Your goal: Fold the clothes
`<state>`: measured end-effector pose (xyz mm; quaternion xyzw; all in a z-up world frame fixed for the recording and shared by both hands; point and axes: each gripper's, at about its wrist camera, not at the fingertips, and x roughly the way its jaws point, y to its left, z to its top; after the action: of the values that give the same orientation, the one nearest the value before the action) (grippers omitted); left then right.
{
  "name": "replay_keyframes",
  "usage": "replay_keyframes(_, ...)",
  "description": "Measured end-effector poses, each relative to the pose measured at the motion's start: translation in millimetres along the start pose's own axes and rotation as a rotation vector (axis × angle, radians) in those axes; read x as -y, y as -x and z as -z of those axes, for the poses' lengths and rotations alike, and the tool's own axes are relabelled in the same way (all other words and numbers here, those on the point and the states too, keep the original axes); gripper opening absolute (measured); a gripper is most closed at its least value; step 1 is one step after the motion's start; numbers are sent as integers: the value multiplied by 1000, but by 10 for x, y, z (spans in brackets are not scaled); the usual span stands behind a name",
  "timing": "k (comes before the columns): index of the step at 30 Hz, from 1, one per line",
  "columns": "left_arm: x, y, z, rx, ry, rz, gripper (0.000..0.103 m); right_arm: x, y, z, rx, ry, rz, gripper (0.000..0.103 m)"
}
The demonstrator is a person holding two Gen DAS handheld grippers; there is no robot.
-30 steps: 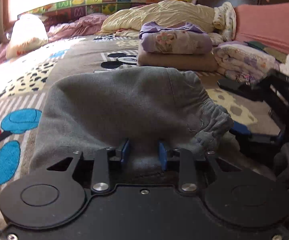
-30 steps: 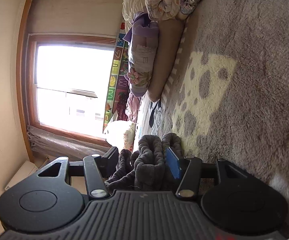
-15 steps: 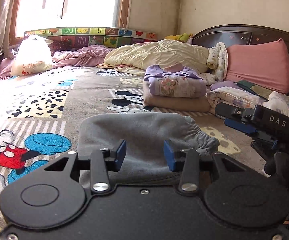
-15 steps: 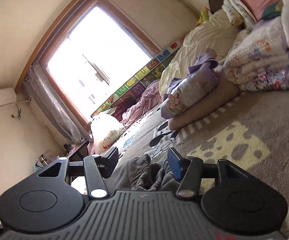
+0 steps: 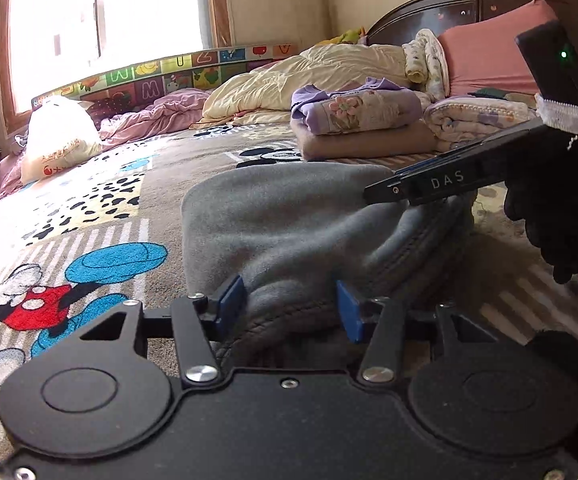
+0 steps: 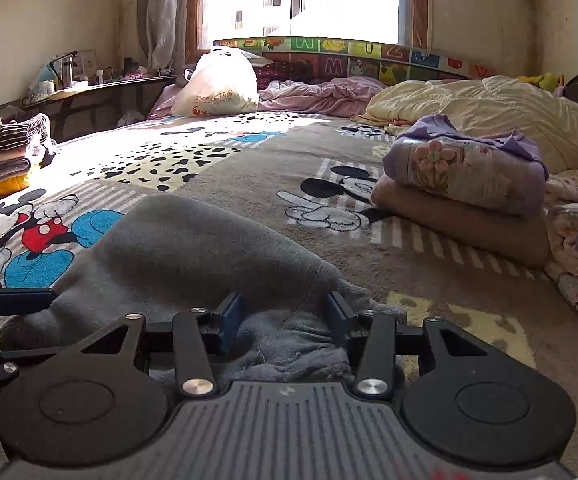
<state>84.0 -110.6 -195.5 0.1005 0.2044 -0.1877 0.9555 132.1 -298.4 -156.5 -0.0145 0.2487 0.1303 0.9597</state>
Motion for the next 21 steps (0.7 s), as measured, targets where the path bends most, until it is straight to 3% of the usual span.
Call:
replay_keyframes(3, -17, -32, 6, -5, 1, 9, 50, 0, 13, 47, 0, 32, -20, 45)
replay_keyframes(6, -11, -40, 16, -6, -14, 16, 50, 94, -7, 134, 25, -14, -47, 45)
replay_keyframes(11, -29, 26, -64, -57, -7, 46, 62, 97, -15, 86, 8, -58, -36, 45)
replay_keyframes(16, -189, 315, -171, -62, 240, 95, 66, -9, 95, -68, -90, -91, 36, 47)
replay_keyframes(19, -285, 459, -121, -66, 333, 113, 66, -39, 201, -84, -115, -111, 75, 48)
replay_keyframes(20, -322, 497, -109, -67, 356, 108, 66, -56, 226, -88, -133, -110, 100, 59)
replay_keyframes(21, -355, 521, -102, -67, 375, 104, 66, -66, 245, -84, -151, -111, 118, 60)
